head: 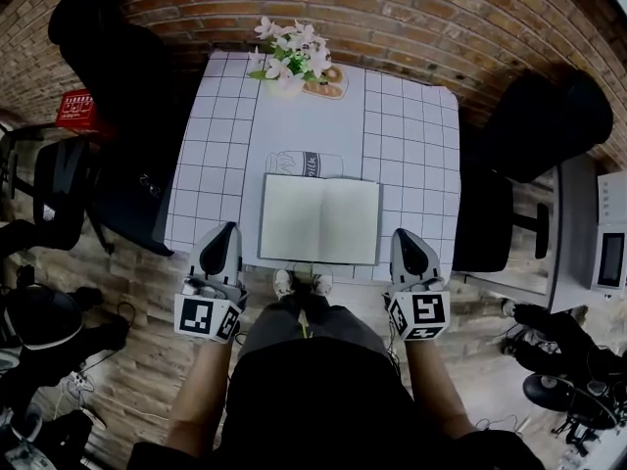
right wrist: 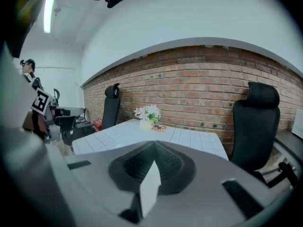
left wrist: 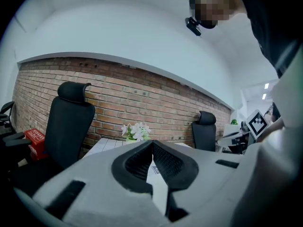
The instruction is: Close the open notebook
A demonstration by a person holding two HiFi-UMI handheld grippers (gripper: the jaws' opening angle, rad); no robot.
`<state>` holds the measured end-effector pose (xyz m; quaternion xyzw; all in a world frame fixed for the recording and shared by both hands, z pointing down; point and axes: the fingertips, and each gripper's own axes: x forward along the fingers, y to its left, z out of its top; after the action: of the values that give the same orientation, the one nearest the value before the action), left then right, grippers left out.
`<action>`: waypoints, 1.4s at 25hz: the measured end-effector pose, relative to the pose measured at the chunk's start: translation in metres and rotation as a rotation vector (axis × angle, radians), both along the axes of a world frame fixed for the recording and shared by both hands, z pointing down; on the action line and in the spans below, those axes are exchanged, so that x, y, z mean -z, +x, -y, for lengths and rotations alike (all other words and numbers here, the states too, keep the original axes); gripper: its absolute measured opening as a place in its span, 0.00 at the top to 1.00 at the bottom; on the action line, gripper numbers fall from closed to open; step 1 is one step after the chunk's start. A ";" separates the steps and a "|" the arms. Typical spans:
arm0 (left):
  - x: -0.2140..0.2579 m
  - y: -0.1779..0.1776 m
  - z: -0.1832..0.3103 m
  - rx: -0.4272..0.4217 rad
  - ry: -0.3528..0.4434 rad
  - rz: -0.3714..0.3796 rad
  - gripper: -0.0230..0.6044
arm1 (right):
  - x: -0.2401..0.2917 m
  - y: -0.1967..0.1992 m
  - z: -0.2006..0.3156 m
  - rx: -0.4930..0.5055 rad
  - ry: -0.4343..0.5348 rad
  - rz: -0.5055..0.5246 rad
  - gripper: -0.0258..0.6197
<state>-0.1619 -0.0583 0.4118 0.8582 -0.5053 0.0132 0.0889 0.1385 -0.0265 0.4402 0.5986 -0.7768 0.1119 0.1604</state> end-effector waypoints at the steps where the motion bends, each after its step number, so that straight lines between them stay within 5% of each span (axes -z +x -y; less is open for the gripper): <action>1: -0.005 0.000 0.000 0.004 -0.006 0.007 0.92 | -0.011 0.003 0.000 -0.002 -0.019 -0.010 0.94; 14: -0.087 -0.003 -0.002 0.025 -0.166 0.059 0.92 | -0.115 0.029 0.005 -0.024 -0.195 -0.101 0.94; 23: -0.170 0.023 0.003 -0.030 -0.438 0.029 0.92 | -0.163 0.045 0.009 -0.020 -0.272 -0.168 0.94; 35: -0.202 0.029 0.012 -0.026 -0.571 0.060 0.74 | -0.184 0.046 0.011 -0.022 -0.315 -0.193 0.94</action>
<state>-0.1326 -0.0708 0.6141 0.8040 -0.4726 0.1816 0.3120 0.1844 -0.0380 0.6238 0.5824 -0.7242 0.1759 0.3246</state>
